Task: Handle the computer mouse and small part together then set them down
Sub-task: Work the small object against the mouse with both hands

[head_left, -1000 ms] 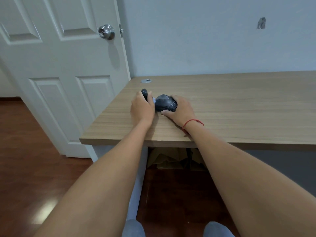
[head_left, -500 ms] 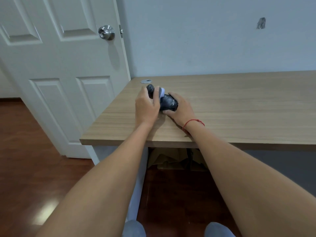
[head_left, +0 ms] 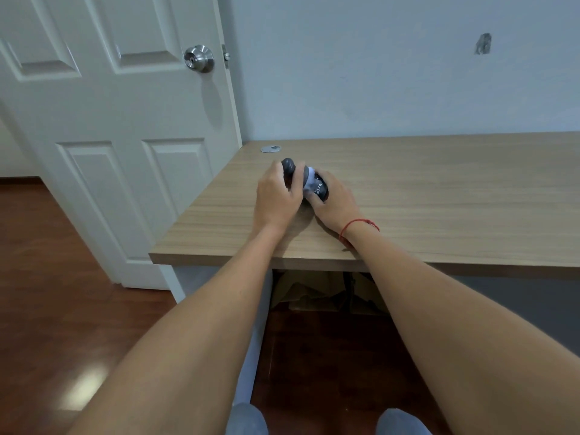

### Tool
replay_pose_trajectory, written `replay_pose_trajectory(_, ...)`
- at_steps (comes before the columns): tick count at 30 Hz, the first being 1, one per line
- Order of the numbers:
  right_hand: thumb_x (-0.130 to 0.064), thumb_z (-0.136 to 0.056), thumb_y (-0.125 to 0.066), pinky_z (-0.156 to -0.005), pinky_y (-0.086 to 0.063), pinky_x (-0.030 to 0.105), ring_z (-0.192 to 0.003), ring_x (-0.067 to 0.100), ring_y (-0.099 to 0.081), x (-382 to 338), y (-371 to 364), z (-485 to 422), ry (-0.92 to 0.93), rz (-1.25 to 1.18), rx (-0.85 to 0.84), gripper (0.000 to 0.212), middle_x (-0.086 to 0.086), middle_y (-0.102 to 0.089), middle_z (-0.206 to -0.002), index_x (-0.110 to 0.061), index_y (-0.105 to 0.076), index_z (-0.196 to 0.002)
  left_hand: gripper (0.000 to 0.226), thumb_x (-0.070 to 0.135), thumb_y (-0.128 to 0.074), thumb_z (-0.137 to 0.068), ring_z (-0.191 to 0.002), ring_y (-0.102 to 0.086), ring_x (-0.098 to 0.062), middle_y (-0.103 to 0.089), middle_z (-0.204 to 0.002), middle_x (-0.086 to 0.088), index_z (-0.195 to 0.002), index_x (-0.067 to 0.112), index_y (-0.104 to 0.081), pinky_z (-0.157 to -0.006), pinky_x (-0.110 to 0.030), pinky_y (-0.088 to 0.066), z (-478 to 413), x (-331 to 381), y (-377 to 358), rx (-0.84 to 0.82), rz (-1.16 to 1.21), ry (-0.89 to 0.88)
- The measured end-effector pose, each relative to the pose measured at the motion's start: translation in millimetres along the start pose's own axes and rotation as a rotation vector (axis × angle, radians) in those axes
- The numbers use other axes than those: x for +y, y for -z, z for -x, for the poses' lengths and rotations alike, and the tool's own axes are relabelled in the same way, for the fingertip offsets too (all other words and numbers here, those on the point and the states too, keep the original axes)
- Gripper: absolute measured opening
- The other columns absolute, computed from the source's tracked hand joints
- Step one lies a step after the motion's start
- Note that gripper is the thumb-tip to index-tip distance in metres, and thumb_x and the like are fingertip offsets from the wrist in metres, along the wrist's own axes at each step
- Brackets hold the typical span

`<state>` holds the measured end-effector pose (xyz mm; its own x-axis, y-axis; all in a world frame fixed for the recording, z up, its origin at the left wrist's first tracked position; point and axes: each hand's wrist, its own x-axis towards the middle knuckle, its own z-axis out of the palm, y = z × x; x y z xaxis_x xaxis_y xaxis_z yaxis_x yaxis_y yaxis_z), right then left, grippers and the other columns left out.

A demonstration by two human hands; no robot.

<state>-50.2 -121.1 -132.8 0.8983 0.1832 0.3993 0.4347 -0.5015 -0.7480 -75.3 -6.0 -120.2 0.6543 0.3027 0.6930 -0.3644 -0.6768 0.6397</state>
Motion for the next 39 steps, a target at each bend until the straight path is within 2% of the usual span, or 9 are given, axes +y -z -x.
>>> replay_pose_trajectory(5,-0.017,-0.092,-0.059,-0.093,-0.035,0.023,-0.12,0.027,-0.053,-0.8,2.0,1.6,-0.019,0.044,0.01,0.049,0.012,-0.057,-0.132,-0.007,-0.044,-0.138,0.032,0.034,-0.052,-0.095,-0.067,-0.046,-0.021,-0.052,-0.073,-0.005,-0.075,0.011,-0.045,-0.061,-0.026,-0.029,-2.7,-9.7,2.3,0.023,-0.202,0.148)
replay_pose_trajectory(7,-0.016,-0.091,-0.06,-0.091,-0.037,0.022,-0.112,0.022,-0.055,-1.7,1.8,1.4,-0.02,0.024,0.008,0.046,0.01,-0.06,-0.127,-0.009,-0.048,-0.135,0.032,0.033,-0.053,-0.095,-0.065,-0.046,-0.021,-0.052,-0.071,-0.004,-0.074,0.009,-0.046,-0.058,-0.024,-0.029,-2.5,-5.4,1.5,0.048,-0.123,0.069)
replay_pose_trajectory(10,-0.014,-0.09,-0.062,-0.089,-0.042,0.025,-0.108,0.022,-0.058,-1.5,3.6,0.3,-0.004,-0.009,0.015,0.044,0.009,-0.063,-0.122,-0.012,-0.051,-0.132,0.033,0.03,-0.057,-0.094,-0.067,-0.053,-0.024,-0.058,-0.073,-0.01,-0.078,0.001,-0.053,-0.062,-0.031,-0.041,-1.3,0.8,-2.1,0.012,-0.034,-0.018)
replay_pose_trajectory(15,-0.015,-0.091,-0.061,-0.1,-0.039,0.025,-0.122,0.025,-0.054,-2.8,4.0,3.8,0.007,0.008,-0.009,0.051,0.011,-0.057,-0.134,-0.009,-0.046,-0.139,0.031,0.032,-0.051,-0.096,-0.087,-0.058,-0.033,-0.064,-0.093,-0.017,-0.089,0.002,-0.055,-0.066,-0.029,-0.033,-6.3,-15.9,0.6,0.017,-0.206,0.212)
replay_pose_trajectory(20,-0.016,-0.092,-0.06,-0.099,-0.035,0.02,-0.126,0.022,-0.052,-0.7,4.9,1.2,0.0,-0.004,-0.034,0.055,0.009,-0.055,-0.139,-0.01,-0.042,-0.143,0.032,0.029,-0.054,-0.096,-0.072,-0.051,-0.022,-0.06,-0.08,-0.013,-0.086,-0.001,-0.055,-0.065,-0.026,-0.038,-5.4,-1.5,-0.6,0.08,-0.013,0.076)
replay_pose_trajectory(25,-0.017,-0.092,-0.061,-0.106,-0.038,0.027,-0.126,0.023,-0.051,-2.1,3.9,3.3,0.02,-0.008,-0.045,0.054,0.009,-0.054,-0.138,-0.01,-0.043,-0.142,0.033,0.036,-0.05,-0.096,-0.097,-0.059,-0.033,-0.065,-0.102,-0.016,-0.096,0.003,-0.056,-0.069,-0.031,-0.037,-6.6,-13.2,5.2,0.035,-0.223,0.368)
replay_pose_trajectory(30,-0.016,-0.091,-0.061,-0.097,-0.036,0.019,-0.122,0.022,-0.053,-2.9,4.8,2.3,0.026,-0.018,-0.045,0.053,0.008,-0.056,-0.136,-0.01,-0.044,-0.141,0.034,0.036,-0.051,-0.096,-0.077,-0.057,-0.025,-0.062,-0.083,-0.01,-0.087,0.003,-0.055,-0.067,-0.029,-0.041,-7.7,-3.3,3.1,0.113,-0.034,0.19)
replay_pose_trajectory(35,-0.019,-0.089,-0.065,-0.102,-0.038,0.026,-0.124,0.024,-0.052,-3.5,3.9,5.4,0.021,-0.004,-0.036,0.058,0.009,-0.055,-0.137,-0.009,-0.043,-0.141,0.032,0.033,-0.048,-0.097,-0.094,-0.058,-0.032,-0.065,-0.097,-0.018,-0.091,0.002,-0.055,-0.067,-0.03,-0.035,-6.0,-12.2,4.0,0.029,-0.215,0.366)
replay_pose_trajectory(39,-0.02,-0.08,-0.075,-0.094,-0.037,0.024,-0.122,0.024,-0.052,-1.8,5.0,4.0,0.0,0.043,-0.048,0.068,0.01,-0.055,-0.134,-0.01,-0.043,-0.139,0.031,0.031,-0.052,-0.096,-0.065,-0.051,-0.022,-0.055,-0.068,-0.005,-0.075,0.009,-0.047,-0.065,-0.031,-0.044,-5.4,-2.9,2.3,0.097,-0.022,0.129)
